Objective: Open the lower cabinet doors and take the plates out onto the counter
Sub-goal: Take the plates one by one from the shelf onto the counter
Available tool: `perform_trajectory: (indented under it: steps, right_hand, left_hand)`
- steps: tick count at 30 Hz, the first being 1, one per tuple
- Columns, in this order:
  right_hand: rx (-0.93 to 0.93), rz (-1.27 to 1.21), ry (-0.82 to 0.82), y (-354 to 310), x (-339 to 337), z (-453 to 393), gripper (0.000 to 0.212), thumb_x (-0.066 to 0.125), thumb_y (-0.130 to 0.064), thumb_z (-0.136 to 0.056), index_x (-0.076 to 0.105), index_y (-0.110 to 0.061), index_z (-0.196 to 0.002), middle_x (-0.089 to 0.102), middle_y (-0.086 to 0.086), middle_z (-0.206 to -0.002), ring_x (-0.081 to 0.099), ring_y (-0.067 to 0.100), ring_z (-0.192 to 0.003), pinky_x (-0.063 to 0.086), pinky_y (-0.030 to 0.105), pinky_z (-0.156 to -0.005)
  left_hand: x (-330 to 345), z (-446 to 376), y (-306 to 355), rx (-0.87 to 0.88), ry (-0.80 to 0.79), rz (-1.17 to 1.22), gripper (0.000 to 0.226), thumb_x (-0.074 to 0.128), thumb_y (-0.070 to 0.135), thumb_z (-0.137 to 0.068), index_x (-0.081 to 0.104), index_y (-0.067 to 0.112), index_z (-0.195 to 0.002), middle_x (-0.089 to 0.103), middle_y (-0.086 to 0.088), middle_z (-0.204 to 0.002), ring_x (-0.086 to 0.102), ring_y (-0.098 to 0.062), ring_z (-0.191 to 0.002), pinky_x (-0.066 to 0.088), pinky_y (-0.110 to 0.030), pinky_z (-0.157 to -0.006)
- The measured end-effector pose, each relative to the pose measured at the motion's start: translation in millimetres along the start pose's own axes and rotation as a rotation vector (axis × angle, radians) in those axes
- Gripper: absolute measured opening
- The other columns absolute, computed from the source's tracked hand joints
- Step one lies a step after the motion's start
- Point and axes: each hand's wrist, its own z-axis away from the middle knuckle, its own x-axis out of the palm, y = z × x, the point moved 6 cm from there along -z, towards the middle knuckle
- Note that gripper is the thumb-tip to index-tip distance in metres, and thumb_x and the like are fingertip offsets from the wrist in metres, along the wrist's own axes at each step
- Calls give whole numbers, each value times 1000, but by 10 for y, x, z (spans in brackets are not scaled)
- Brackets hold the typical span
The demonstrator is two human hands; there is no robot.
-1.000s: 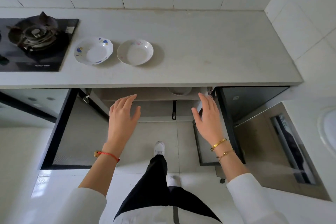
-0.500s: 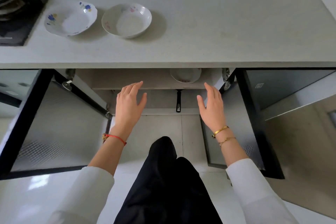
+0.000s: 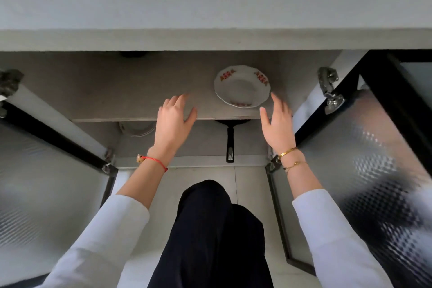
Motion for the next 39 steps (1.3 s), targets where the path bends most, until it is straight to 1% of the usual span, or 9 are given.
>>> perform_trajectory:
  steps: [4,7,15,22,24,27,30,34,39]
  right_hand:
    - [-10,12,44,293,282,-185,52,44,-30,-100,33,-9,-146,42,16,-144,41,32,-133,34,41,-109]
    - [-23,6,67,449,408,-317,53,44,-30,-100,32,-8,-147,43,16,-144,41,33,-134,35,41,-109]
    - [0,-47,76,655,516,-724,53,43,-27,-101,29,-8,-148,41,18,-147,40,33,-136,35,39,-109]
    - [123,28,25,823,630,-1027,53,43,-33,-101,32,-11,-147,47,17,-143,45,37,-131,42,44,-101]
    - [147,-30,-7,856,702,-1089,50,44,-31,-100,34,-10,-145,51,19,-138,47,39,-128,43,44,-100]
    - [169,-49,-42,901,796,-1157,45,44,-28,-100,39,-7,-139,56,21,-132,55,42,-119,49,49,-96]
    - [168,-50,-61,937,866,-1188,43,43,-20,-100,38,-5,-140,56,24,-130,56,43,-116,50,51,-95]
    - [174,-106,-45,964,904,-1183,42,41,-15,-100,37,-6,-141,58,23,-129,57,42,-114,50,40,-88]
    - [164,-165,-53,991,895,-1148,39,42,-11,-99,43,-7,-138,61,16,-128,59,35,-115,43,23,-81]
  left_hand:
    - [381,-167,-121,20,32,25,43,56,24,-95,54,15,-137,65,-11,-125,56,-35,-114,47,-45,-96]
    - [592,-273,-143,24,52,77,44,57,24,-95,54,15,-138,62,-11,-132,55,-37,-119,46,-46,-100]
    - [942,-792,-35,56,53,113,46,58,21,-93,55,11,-138,60,-14,-136,51,-37,-124,46,-43,-100]
    - [1339,-1215,-80,-37,-79,135,52,58,28,-96,50,6,-142,54,-19,-142,48,-38,-132,42,-42,-108]
    - [1466,-1291,-115,-66,-129,132,49,58,29,-95,52,5,-137,57,-20,-137,50,-39,-129,44,-43,-105]
    - [1594,-1377,-149,-71,-167,137,37,57,29,-95,59,4,-122,68,-20,-119,59,-41,-115,49,-43,-94]
    - [1661,-1432,-176,-87,-178,156,31,57,26,-94,62,4,-116,72,-19,-110,62,-42,-108,49,-40,-91]
    - [1727,-1445,-200,-121,-209,221,29,61,19,-90,68,7,-116,74,-16,-108,66,-34,-106,50,-34,-90]
    - [1699,-1373,-190,-148,-176,298,21,65,13,-85,73,9,-104,76,-14,-96,69,-31,-96,44,-28,-75]
